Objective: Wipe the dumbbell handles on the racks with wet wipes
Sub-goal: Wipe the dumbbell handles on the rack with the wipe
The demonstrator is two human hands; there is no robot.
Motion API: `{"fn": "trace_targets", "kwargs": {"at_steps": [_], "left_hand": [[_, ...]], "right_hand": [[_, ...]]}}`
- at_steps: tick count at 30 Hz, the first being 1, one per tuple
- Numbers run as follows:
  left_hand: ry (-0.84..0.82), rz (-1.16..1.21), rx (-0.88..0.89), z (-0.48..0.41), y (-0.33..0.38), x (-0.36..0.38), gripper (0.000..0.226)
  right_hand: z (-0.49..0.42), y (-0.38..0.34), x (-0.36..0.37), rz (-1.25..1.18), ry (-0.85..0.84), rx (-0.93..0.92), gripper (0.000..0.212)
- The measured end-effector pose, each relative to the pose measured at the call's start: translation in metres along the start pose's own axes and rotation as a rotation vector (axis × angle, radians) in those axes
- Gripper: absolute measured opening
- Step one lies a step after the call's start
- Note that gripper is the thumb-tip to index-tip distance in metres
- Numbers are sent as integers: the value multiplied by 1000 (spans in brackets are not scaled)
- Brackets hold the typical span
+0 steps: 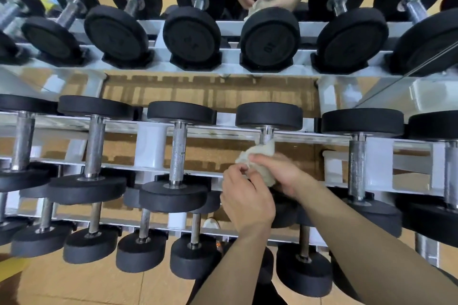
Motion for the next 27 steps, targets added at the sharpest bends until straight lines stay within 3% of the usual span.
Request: {"fn": "trace_targets", "kwargs": {"at_steps": [3,8,14,17,20,23,27], "left_hand": [[3,16,-1,1,2,-1,14],[13,22,-18,2,1,-1,11],[39,27,-9,2,2,2,10],[25,26,-20,3,2,1,8],[15,36,-43,2,4,0,5],[4,34,-71,3,6,-1,9],[-27,-10,-58,3,7,-1,18]], "right_hand": [[6,2,5,199,150,-110,14],[-16,-22,16,-79,252,-61,35],[-26,-25,5,-270,-87,27,38],[-23,-16,-3,-280,-146,18,42],[-16,-11,-14,-126,-88,-85,36],[-9,-7,-15,209,46,-246,32],[0,-5,-22,287,285,-395,30]]}}
Point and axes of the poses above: each hand's wrist, its own z-axis away from the middle knuckle, its own x-axis out of the palm, y = z × x, the point moved 1 cm from there along -z, towards the middle knuckle, and after that the axes turned 4 degrees about y, right-handed, at the moved point
